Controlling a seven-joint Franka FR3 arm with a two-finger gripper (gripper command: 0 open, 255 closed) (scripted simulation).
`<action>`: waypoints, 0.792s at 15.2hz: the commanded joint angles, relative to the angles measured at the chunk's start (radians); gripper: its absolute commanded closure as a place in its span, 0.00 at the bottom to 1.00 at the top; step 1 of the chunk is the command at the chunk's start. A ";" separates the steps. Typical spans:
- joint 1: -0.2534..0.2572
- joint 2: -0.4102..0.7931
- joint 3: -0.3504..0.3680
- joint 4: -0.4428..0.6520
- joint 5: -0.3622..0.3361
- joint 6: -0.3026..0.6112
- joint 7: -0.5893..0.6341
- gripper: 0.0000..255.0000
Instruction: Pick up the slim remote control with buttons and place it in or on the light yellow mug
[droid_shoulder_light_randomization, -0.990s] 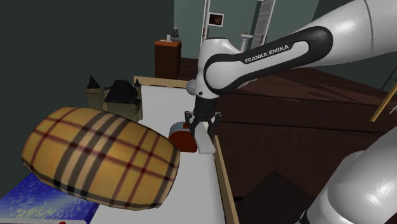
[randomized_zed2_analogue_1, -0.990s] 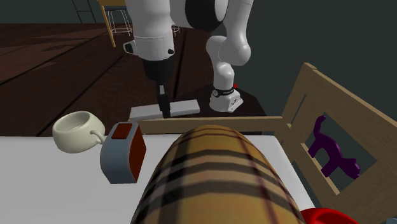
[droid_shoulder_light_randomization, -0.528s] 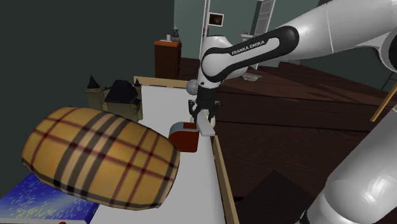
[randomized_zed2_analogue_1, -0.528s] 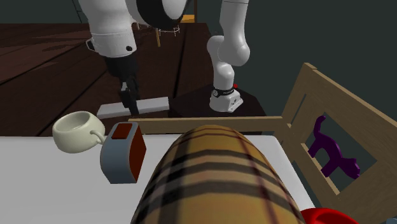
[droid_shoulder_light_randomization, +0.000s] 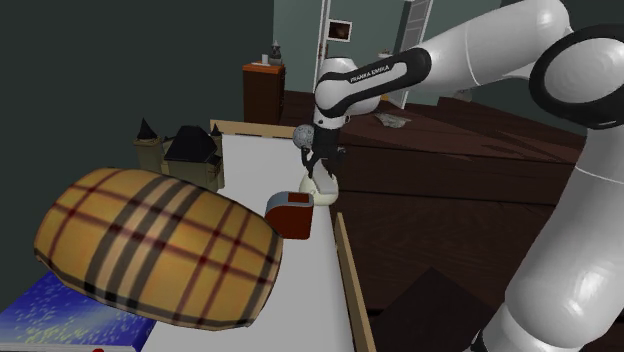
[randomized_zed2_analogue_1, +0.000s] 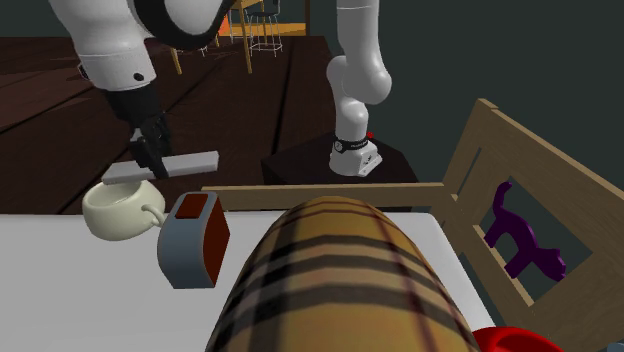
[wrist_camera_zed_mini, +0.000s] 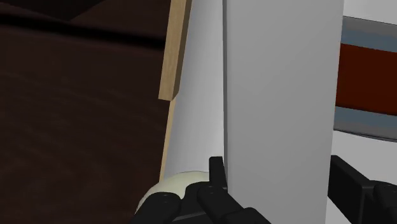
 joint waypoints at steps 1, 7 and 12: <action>-0.012 0.053 -0.013 0.078 -0.011 -0.025 -0.023 1.00; -0.046 0.240 -0.049 0.344 -0.039 -0.108 -0.092 1.00; -0.057 0.332 -0.061 0.443 -0.050 -0.116 -0.118 1.00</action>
